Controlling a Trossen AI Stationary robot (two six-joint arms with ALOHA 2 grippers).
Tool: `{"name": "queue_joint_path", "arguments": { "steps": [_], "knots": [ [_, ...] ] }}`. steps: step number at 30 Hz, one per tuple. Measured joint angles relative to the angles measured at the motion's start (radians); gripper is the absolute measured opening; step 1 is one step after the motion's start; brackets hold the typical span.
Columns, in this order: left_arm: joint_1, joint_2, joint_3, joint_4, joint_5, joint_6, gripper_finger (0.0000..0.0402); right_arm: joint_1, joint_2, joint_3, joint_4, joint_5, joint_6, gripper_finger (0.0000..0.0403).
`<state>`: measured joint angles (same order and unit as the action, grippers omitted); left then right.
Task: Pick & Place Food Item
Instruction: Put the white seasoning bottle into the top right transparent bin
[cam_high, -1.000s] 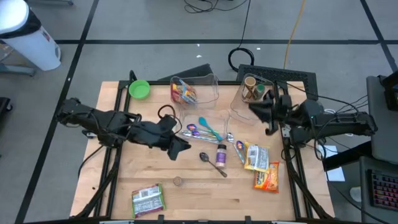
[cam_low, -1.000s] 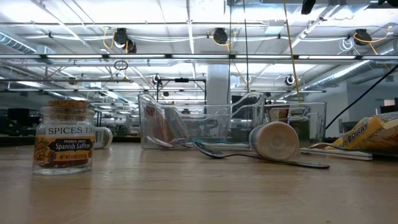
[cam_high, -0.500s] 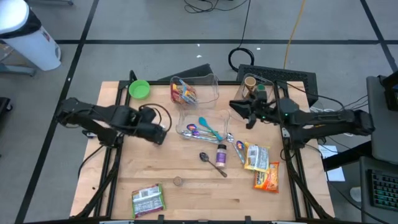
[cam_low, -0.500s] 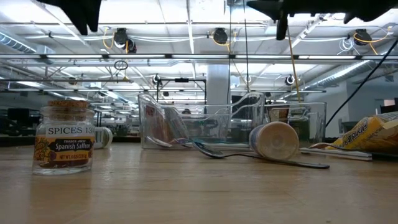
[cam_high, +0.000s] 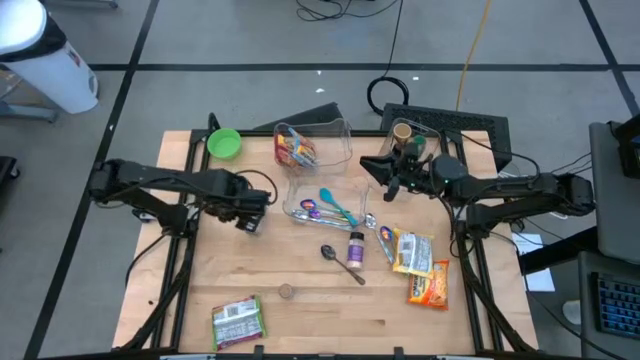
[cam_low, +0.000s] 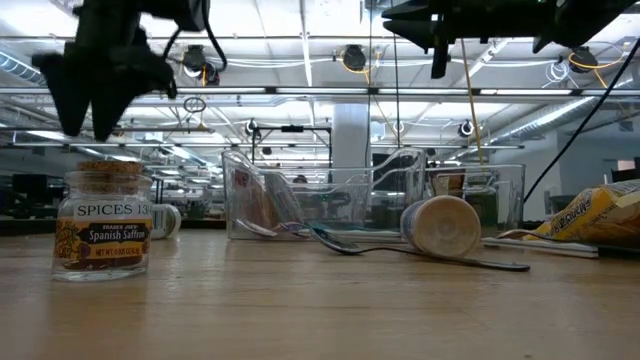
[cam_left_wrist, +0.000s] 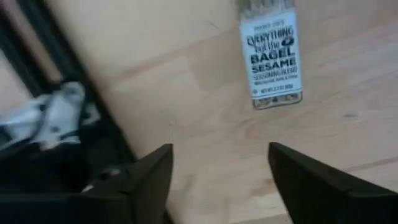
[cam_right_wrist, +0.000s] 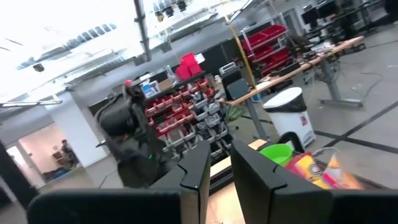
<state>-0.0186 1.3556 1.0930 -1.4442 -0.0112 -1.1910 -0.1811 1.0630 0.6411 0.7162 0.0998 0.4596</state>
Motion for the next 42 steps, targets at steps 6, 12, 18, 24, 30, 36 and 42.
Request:
{"name": "queue_joint_path", "arguments": {
  "steps": [6,12,18,24,30,36,42],
  "knots": [
    [0.009,0.0,-0.14,0.253,0.088,0.011,0.0356,-0.074,0.0,0.0,-0.002,-0.081,0.005,0.0054],
    [0.012,0.0,-0.16,0.381,0.061,-0.067,0.0397,-0.207,0.0,0.0,-0.002,-0.298,0.103,0.0054],
    [0.033,0.005,-0.16,0.399,-0.002,-0.14,0.0379,-0.293,0.0,0.0,-0.003,-0.428,0.131,0.0054],
    [0.058,0.052,-0.16,0.409,-0.018,-0.127,0.0364,-0.333,0.0,0.0,-0.013,-0.504,0.134,0.0054],
    [0.08,0.14,-0.16,0.41,-0.016,-0.09,0.0362,-0.344,0.0,0.0,-0.018,-0.524,0.146,0.0054],
    [0.085,0.229,-0.16,0.429,0.041,-0.045,0.0365,-0.344,0.0,0.0,-0.018,-0.547,0.145,0.0054],
    [0.085,0.3,-0.16,0.46,0.085,0.006,0.0356,-0.344,0.0,0.0,-0.018,-0.551,0.15,0.0054]
  ]
}}
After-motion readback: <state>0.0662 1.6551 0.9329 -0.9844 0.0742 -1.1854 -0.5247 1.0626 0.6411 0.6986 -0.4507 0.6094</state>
